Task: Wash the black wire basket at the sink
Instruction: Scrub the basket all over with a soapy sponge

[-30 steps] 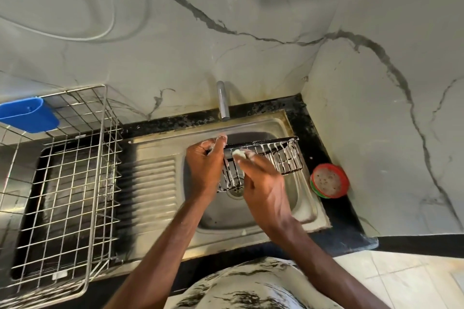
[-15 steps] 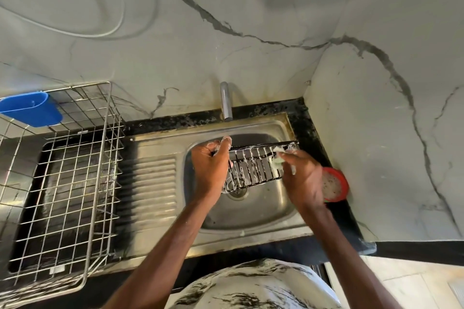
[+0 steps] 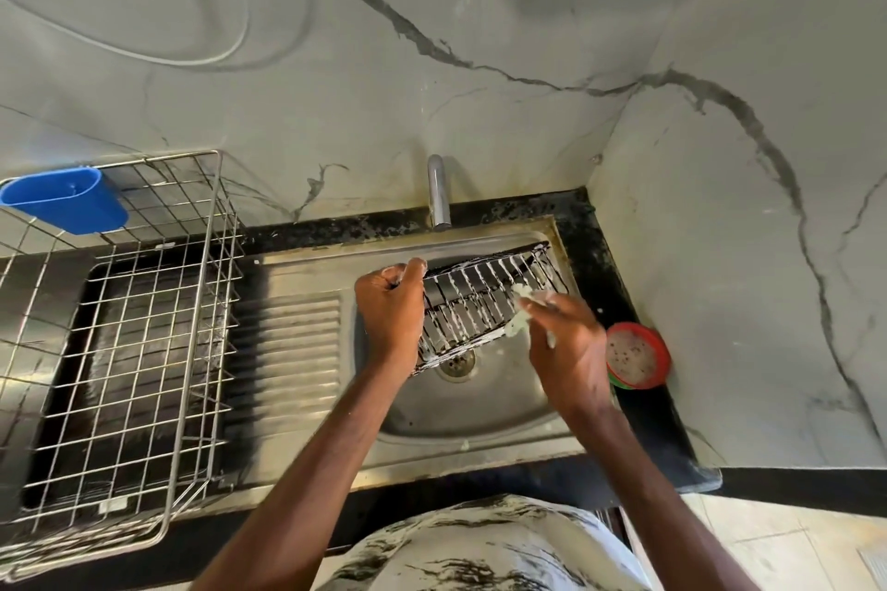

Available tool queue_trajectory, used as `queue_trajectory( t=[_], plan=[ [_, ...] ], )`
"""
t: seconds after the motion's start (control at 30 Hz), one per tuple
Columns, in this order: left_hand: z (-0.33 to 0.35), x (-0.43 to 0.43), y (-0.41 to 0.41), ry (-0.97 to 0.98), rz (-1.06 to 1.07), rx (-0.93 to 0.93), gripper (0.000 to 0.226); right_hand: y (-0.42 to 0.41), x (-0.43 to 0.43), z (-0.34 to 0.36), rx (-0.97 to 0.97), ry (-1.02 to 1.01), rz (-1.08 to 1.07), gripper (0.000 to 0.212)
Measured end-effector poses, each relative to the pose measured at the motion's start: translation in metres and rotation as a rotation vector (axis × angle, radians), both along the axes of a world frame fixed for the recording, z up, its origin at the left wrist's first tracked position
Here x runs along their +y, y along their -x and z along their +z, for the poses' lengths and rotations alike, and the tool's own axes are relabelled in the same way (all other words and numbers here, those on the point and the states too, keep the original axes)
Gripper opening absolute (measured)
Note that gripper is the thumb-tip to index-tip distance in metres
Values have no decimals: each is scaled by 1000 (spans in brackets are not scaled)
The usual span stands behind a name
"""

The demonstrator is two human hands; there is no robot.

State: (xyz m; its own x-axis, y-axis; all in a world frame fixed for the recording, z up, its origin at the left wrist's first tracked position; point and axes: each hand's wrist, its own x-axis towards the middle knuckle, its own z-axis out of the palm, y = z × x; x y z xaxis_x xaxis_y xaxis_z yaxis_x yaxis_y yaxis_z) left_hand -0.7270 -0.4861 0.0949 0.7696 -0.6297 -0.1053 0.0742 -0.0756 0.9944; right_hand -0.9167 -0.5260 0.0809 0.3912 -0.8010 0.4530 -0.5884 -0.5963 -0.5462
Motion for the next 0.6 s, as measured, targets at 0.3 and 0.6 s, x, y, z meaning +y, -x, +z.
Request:
queue_trajectory(
  t=[0.3, 0.6],
  plan=[
    [2, 4, 16, 60, -114, 37, 45, -56, 31, 37, -90, -15, 210, 28],
    [3, 6, 3, -20, -132, -8, 61, -38, 37, 17, -111, 81, 269, 24]
  ],
)
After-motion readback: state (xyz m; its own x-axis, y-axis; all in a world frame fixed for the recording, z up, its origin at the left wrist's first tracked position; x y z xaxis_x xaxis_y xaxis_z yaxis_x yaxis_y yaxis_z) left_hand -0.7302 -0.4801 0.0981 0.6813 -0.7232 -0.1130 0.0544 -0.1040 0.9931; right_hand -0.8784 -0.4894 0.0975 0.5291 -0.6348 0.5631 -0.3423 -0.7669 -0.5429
